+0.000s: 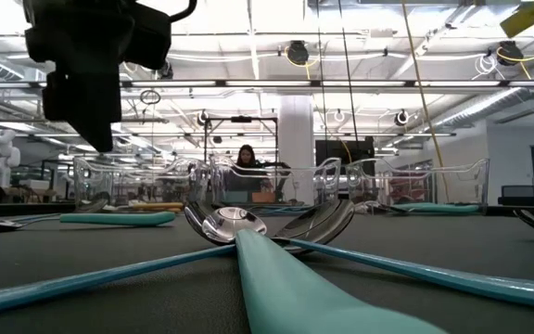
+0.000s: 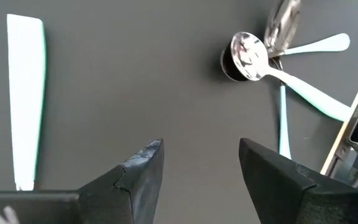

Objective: Sort silverware by color (type)
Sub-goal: Put the yellow spoon into the left transparent bin

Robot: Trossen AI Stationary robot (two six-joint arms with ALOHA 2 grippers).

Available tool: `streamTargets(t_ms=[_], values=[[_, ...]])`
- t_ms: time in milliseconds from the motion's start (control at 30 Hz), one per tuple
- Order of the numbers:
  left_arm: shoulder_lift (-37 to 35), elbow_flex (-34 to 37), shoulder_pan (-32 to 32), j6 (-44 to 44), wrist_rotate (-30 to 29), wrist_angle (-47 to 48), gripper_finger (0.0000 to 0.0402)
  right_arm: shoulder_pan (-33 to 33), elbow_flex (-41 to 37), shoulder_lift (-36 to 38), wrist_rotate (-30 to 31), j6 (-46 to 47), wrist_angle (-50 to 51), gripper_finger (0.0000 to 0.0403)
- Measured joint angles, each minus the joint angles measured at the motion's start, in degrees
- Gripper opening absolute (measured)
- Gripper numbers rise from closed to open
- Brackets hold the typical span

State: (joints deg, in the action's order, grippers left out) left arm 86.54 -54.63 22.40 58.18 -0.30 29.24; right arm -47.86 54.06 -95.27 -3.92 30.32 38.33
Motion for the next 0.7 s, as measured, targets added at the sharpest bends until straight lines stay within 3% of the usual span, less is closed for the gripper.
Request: streamTargets(t_ms=[133, 300, 400, 700], values=[[0.00, 0.00, 0.67, 0.46, -0.02, -0.59, 0.0210, -0.32, 0.05, -0.86, 2.53, 1.54, -0.07, 0.0120], [0.00, -0.03, 0.63, 1.52, -0.02, -1.84, 0.0210, 0.30, -0.25, 1.56, 5.07, 1.93, -0.37, 0.0033], [0.00, -0.72, -0.09, 0.42, -0.03, -3.43, 0.0210, 1.83, -0.28, 4.07, 7.26, 2.24, -0.41, 0.0032], [0.00, -0.83, -6.29, -10.84, -0.42, -22.92, 0.0210, 10.85, -0.22, 14.39, 25.16, 4.93, -0.42, 0.0038]])
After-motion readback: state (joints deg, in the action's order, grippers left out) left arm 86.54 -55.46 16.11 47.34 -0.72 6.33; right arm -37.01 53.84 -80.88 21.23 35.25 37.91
